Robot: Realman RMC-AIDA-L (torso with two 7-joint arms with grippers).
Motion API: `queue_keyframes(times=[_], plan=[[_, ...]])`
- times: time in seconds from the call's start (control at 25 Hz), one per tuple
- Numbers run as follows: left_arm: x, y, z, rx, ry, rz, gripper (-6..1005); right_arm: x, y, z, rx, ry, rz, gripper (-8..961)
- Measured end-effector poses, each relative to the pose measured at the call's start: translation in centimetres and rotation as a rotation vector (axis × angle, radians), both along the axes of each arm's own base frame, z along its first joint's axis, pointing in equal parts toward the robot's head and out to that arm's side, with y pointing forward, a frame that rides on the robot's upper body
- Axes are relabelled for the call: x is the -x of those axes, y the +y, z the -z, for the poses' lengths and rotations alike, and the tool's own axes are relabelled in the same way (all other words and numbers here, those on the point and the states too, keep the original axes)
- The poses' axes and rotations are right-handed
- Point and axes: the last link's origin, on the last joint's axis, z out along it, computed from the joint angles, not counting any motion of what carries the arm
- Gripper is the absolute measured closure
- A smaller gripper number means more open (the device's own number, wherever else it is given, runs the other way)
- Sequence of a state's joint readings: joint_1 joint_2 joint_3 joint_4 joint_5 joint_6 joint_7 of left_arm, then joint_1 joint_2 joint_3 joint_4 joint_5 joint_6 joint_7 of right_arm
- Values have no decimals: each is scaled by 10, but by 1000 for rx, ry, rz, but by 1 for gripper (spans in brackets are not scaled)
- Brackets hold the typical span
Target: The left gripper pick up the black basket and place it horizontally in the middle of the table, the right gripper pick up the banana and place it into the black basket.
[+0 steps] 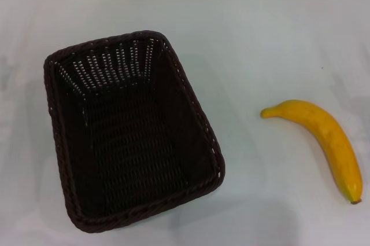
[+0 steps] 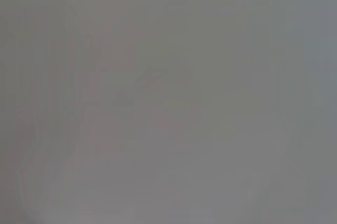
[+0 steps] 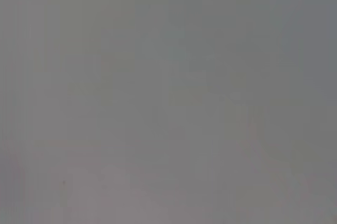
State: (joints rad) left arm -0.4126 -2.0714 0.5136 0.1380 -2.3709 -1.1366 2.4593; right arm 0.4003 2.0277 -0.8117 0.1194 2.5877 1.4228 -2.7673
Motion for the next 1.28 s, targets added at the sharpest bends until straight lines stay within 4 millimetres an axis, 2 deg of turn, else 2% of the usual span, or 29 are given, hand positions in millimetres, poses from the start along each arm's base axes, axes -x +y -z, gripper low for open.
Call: queue_keyframes(times=[0.2,0.48,0.56,0.76,1.04,1.28], plan=[[0,16,-17,108,-25,34,141,-1,0,-2,-8,-3,-1,81],[-18,48,-53,343,-52,126,141,1,3,-3,-9,-6,-6,81],[-30,62,-70,450,-35,144,141,2,5,-4,-10,-8,-13,81],[-63,88,-93,689,30,179,141,8,15,-3,1,-10,-25,82],[-132,121,-95,1033,304,248,142,15,28,1,21,-12,-37,82],[-167,136,-74,1208,535,235,142,18,30,2,25,-9,-43,82]])
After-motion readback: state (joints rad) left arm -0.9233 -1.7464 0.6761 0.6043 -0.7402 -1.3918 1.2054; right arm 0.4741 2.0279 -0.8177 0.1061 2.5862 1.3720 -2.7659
